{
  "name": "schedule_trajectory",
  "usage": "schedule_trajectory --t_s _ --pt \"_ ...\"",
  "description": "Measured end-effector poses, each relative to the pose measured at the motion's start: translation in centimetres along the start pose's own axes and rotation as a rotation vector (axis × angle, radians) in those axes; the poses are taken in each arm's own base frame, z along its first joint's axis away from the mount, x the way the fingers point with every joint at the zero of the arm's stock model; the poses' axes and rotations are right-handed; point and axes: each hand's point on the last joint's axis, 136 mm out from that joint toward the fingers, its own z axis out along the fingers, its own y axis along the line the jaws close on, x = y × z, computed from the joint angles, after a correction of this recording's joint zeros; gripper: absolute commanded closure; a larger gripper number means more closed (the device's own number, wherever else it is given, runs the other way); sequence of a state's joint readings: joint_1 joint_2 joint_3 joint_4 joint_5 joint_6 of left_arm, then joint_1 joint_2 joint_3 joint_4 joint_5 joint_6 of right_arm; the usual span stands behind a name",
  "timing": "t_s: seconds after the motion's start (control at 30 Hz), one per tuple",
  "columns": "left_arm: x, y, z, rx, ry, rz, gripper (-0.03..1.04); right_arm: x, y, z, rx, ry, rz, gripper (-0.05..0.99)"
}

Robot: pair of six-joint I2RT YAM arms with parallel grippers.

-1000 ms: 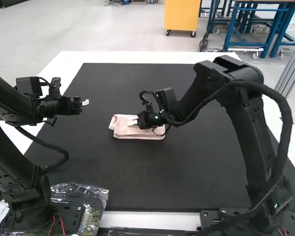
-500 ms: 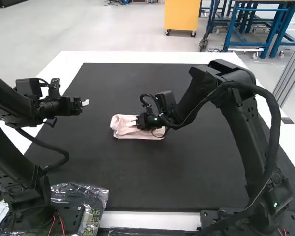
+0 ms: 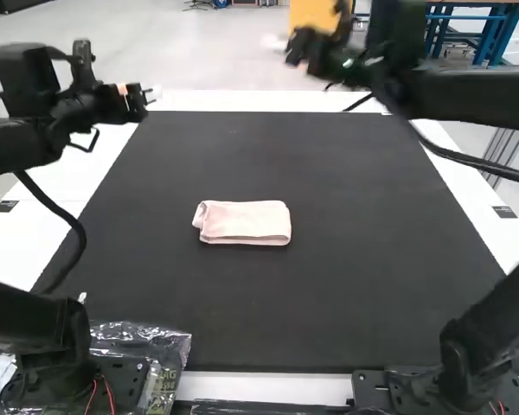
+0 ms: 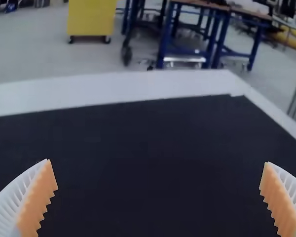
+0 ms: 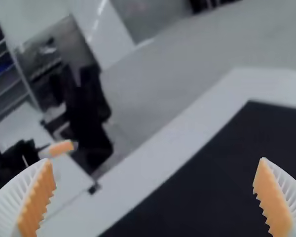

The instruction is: Fold the towel.

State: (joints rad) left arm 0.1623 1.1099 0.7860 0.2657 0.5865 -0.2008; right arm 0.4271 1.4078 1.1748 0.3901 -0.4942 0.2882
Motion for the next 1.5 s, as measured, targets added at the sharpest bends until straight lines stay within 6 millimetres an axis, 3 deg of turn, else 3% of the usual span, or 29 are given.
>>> schedule_trajectory --t_s 0.13,0.3,0.43,0.53,0.7,0.9,1.03,1.13,1.3,1.5 --pt "-2.9 -2.3 -2.0 0.005 -0.057 0.025 0.04 -5.6 -0.2 -7.3 0.164 -0.174 -0.153 0.01" --pt "-6.7 -4.4 -6.0 -0.03 -0.178 0.086 0.04 -9.7 0.5 -16.9 0.389 -0.365 -0.315 0.01" --pt "-9.0 -6.6 -10.3 -0.058 -0.316 0.155 0.04 -10.7 1.7 -24.1 0.544 -0.482 -0.411 0.01" --pt "-10.1 -8.3 -13.9 -0.075 -0.421 0.196 0.04 -10.7 4.1 -28.7 0.612 -0.567 -0.48 0.01" --pt "-10.7 -10.7 -18.8 -0.086 -0.558 0.222 0.04 -10.0 8.5 -33.4 0.646 -0.673 -0.565 0.01" --pt "-10.8 -13.2 -24.0 -0.091 -0.698 0.244 0.04 -8.5 12.7 -36.6 0.604 -0.783 -0.609 0.01" --pt "-10.7 -13.4 -24.8 -0.1 -0.71 0.227 0.04 -7.5 11.3 -36.1 0.618 -0.739 -0.566 0.01" --pt "-10.3 -12.6 -24.5 -0.145 -0.683 0.229 0.04 -5.9 8.8 -34.9 0.644 -0.68 -0.539 0.01" --pt "-7.6 -9.4 -22.2 -0.25 -0.633 0.253 0.04 -1.5 1.6 -33.1 0.746 -0.637 -0.527 0.01" --pt "0.7 -4.3 -17.2 -0.333 -0.465 0.252 0.04 7.4 -6.8 -31.3 0.874 -0.441 -0.481 0.01"
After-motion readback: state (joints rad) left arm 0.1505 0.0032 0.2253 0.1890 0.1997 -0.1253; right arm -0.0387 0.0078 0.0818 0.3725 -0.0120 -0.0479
